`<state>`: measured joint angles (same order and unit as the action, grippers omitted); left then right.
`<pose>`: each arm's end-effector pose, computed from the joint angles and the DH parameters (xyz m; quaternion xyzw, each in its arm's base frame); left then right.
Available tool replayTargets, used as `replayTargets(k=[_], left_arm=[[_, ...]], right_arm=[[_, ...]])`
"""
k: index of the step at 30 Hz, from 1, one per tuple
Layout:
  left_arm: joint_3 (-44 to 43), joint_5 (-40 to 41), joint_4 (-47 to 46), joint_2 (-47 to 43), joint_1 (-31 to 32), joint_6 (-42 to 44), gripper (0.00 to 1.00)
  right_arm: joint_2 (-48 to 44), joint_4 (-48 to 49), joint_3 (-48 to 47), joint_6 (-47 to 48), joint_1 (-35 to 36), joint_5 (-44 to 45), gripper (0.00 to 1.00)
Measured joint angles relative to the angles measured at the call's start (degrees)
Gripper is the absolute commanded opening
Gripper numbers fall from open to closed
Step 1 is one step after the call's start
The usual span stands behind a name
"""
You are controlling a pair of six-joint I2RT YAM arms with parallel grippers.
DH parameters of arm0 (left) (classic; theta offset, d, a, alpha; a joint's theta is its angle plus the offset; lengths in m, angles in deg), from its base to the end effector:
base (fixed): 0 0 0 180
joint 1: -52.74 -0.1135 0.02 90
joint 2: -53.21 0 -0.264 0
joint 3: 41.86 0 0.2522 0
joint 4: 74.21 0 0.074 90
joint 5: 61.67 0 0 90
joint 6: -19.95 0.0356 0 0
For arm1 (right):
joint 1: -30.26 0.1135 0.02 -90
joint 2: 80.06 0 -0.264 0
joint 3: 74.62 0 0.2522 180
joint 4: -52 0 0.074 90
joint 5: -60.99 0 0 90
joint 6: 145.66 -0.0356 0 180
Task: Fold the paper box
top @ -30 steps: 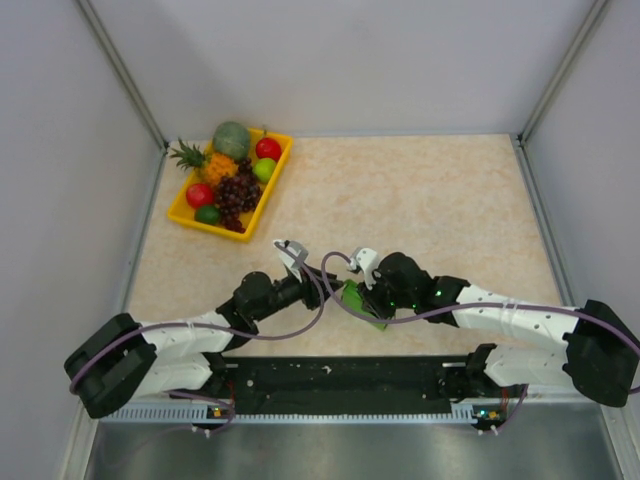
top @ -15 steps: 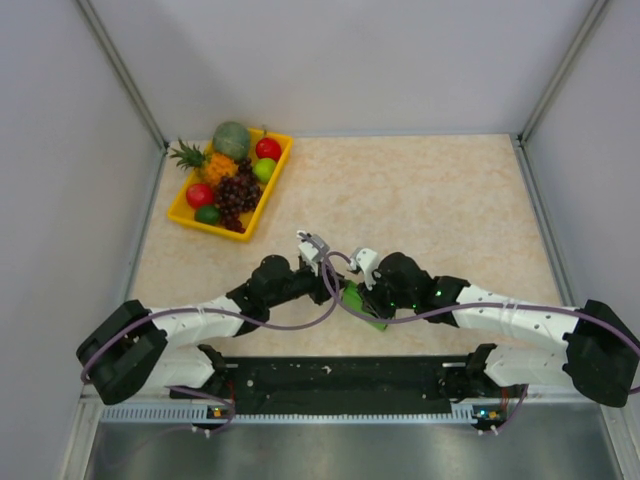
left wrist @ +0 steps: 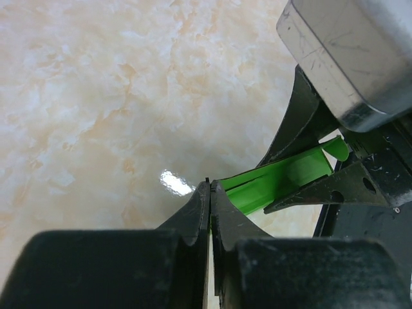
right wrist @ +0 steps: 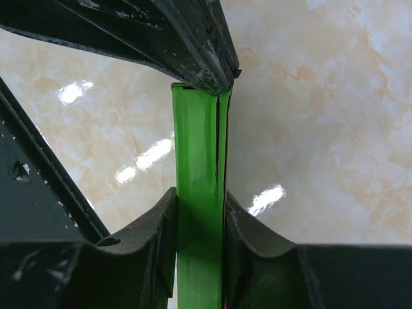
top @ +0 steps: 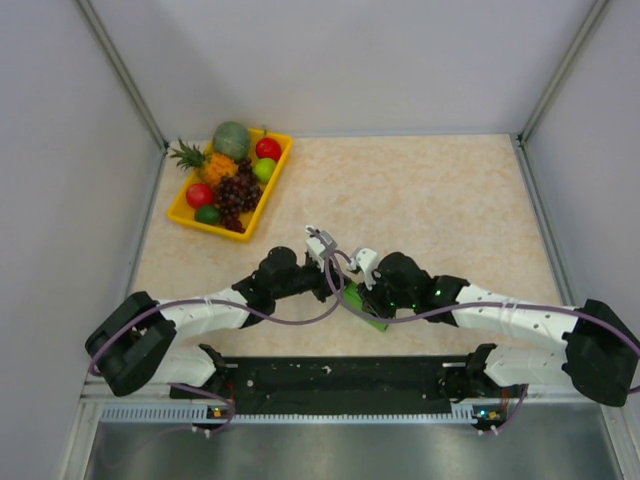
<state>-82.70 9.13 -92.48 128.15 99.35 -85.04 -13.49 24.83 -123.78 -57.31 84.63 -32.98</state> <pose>0.1727 -0.1997 0.1977 0.3111 0.7294 -0.4187 0.4426 0.1341 0.1914 0.2034 -0.4213 0.8201 0.2094 0.3256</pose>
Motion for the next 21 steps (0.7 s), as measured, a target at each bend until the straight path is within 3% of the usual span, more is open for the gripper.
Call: replayTargets(k=[11,21], left_arm=[[-0.2,3.0,0.7,0.1,1.1,-0.3,0.00],[1.7,13.7,-1.5,-0.4,5.0,-2.7,0.00]], right_arm=[[1.8,-1.2,-1.4,-1.0,0.0,0.2,0.24],[4.0,-1.5,-3.0,-4.7,0.5,2.2,0.27]])
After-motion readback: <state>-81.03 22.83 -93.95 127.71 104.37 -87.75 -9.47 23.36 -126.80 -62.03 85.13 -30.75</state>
